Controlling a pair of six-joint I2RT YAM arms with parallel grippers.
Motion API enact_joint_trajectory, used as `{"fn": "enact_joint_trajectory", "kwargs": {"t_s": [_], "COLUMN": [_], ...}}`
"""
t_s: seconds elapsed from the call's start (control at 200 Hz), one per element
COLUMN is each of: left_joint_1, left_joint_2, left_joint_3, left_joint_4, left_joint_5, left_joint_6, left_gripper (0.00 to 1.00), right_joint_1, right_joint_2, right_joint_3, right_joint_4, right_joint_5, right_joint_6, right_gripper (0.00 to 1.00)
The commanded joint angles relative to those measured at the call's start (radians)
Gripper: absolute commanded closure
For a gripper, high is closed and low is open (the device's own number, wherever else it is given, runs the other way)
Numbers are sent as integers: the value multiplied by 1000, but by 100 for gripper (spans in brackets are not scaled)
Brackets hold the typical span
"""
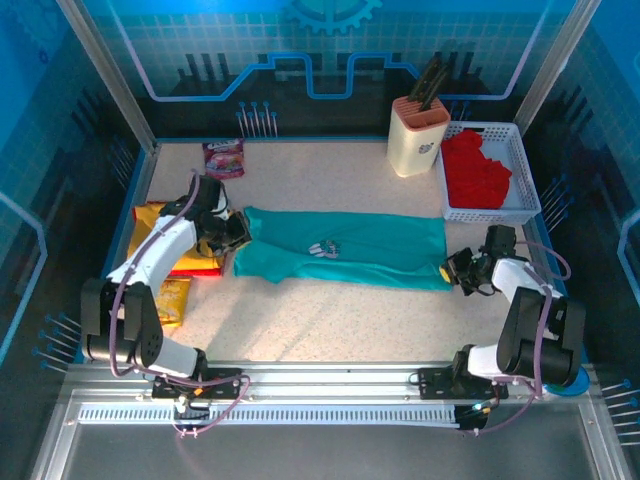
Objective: Fold and stack the t-shirts
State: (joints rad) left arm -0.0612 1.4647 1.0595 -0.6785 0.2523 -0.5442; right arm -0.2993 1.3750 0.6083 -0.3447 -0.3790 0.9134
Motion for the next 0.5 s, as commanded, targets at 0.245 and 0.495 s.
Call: {"fn": "enact_joint_trajectory", "kwargs": {"t_s": [0.245, 0.495], "left_joint_1": [23, 26], "left_joint_2": [98, 155], "left_joint_3": [81, 120], "left_joint_4": [4, 9], "left_joint_5": [21, 15], "left_joint_6": [27, 30], "left_gripper": [100, 100], "right_joint_1": [-47, -48], "right_joint_2": [76, 134], "right_joint_3": [82, 81], "right_joint_4": [46, 83], "right_joint_5": [-79, -77], "right_joint_6": [-12, -7], "right_gripper": [100, 100]}}
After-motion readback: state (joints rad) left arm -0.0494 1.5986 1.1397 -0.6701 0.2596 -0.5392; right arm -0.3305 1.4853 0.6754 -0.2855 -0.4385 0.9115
